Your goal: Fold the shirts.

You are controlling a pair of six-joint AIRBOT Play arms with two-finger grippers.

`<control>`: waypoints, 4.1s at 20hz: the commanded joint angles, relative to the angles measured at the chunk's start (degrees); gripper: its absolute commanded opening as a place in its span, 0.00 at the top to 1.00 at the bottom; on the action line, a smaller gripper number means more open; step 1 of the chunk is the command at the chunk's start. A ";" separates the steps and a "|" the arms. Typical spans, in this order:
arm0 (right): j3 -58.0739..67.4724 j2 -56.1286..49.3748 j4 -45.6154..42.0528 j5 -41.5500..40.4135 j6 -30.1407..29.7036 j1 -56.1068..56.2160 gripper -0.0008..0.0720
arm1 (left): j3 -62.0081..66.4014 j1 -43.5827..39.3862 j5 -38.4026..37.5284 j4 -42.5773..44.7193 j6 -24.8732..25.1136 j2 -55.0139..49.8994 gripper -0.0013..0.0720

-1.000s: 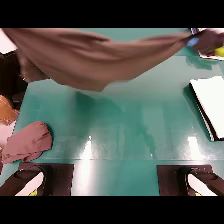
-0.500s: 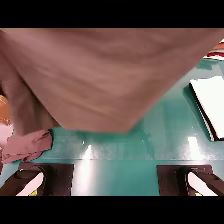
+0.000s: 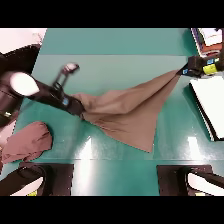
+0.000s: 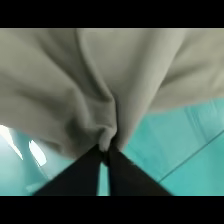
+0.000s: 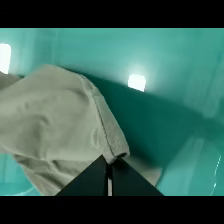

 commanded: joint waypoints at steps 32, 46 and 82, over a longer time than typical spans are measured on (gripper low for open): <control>-4.52 2.51 -0.70 -6.91 -0.74 0.39 0.97 | 21.18 25.09 3.63 -12.09 4.90 -24.13 0.95; 32.52 18.78 -0.72 -1.38 -2.69 -15.45 0.97 | 54.38 25.09 7.89 -5.35 1.44 14.73 0.95; -6.62 -3.80 5.86 -1.03 -8.07 -14.05 0.47 | 8.70 32.11 -7.13 5.38 -0.13 -12.90 0.18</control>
